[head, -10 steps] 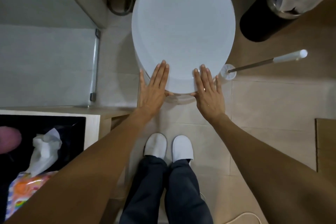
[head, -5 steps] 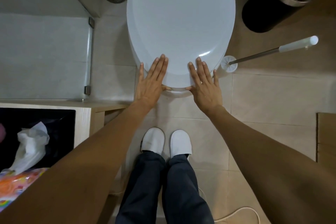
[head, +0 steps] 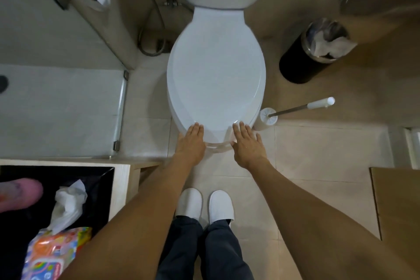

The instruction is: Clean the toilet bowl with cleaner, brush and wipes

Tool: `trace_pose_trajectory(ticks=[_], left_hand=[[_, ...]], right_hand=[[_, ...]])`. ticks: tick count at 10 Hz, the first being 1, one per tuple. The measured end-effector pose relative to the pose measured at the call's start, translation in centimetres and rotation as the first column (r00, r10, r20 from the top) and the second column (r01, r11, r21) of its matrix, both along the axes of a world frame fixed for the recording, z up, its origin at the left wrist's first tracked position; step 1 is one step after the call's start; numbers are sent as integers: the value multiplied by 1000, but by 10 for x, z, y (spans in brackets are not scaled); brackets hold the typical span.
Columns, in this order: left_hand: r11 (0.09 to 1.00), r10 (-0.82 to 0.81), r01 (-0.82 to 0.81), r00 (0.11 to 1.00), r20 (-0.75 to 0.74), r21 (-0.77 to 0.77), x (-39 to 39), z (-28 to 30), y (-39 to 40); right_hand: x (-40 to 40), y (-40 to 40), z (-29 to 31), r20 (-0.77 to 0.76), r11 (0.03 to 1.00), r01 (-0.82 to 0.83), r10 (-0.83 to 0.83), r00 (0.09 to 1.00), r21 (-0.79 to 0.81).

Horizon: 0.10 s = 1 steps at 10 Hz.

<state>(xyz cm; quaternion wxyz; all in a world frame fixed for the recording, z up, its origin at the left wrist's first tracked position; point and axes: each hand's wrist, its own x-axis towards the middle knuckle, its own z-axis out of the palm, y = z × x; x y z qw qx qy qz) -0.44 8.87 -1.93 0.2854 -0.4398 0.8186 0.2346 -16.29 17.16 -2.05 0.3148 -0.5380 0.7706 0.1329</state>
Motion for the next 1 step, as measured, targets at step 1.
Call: trace_pose_trajectory(ticks=[1], left_hand=[[1000, -2, 2, 1000, 24, -4, 8, 28, -5]], right_hand=[[0, -5, 31, -13, 1000, 20, -20, 1000, -14]])
